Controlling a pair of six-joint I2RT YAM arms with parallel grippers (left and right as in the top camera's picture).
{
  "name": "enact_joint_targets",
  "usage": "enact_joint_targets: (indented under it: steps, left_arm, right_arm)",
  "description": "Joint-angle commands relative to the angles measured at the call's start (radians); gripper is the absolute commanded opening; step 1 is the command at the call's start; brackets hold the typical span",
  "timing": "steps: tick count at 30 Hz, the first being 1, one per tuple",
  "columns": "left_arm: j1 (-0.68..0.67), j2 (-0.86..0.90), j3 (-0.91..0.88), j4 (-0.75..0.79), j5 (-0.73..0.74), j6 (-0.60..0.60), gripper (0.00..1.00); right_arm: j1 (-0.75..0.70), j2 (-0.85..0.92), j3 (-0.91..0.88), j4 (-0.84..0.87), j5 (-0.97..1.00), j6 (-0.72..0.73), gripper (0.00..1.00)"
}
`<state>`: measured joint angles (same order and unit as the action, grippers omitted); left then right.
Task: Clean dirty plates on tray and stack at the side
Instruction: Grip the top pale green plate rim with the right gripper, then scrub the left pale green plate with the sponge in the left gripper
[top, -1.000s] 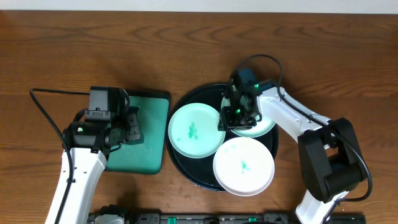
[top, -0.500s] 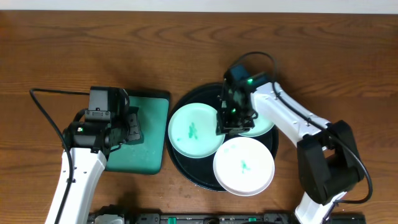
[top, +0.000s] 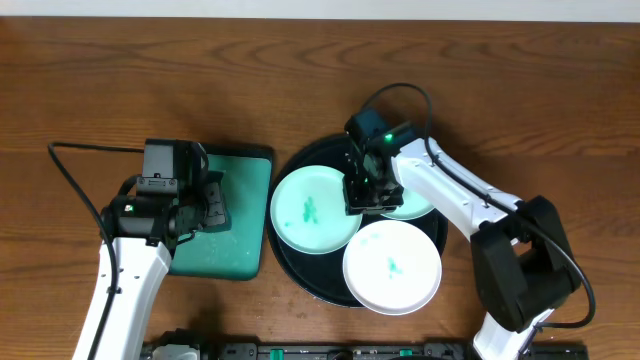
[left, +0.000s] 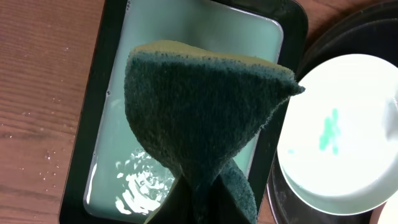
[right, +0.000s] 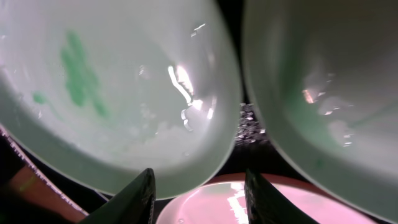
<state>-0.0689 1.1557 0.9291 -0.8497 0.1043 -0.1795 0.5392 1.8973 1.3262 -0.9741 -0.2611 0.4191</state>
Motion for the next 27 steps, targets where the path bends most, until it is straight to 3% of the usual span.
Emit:
enact_joint_targets:
  steps: [1,12,15,20,27]
  left_arm:
    - [0.002,0.000,0.016,0.002,-0.011,0.005,0.07]
    - [0.002,0.000,0.016,0.002,-0.011,0.004,0.07]
    - [0.002,0.000,0.016,0.002,-0.011,0.004,0.07]
    - [0.002,0.000,0.016,0.002,-0.010,0.001,0.07]
    - [0.002,0.002,0.015,0.017,0.076,0.002,0.07]
  right_arm:
    - [-0.015,0.012,-0.001,0.008,0.029,0.021,0.43]
    - [-0.014,0.122,-0.001,0.043,-0.012,0.011,0.37]
    - [-0.014,0.130,-0.001,0.052,-0.013,0.011,0.28]
    - [-0.014,0.130,-0.001,0.058,-0.013,0.011,0.01]
    - [-0.014,0.130,-0.001,0.058,-0.012,0.010,0.01]
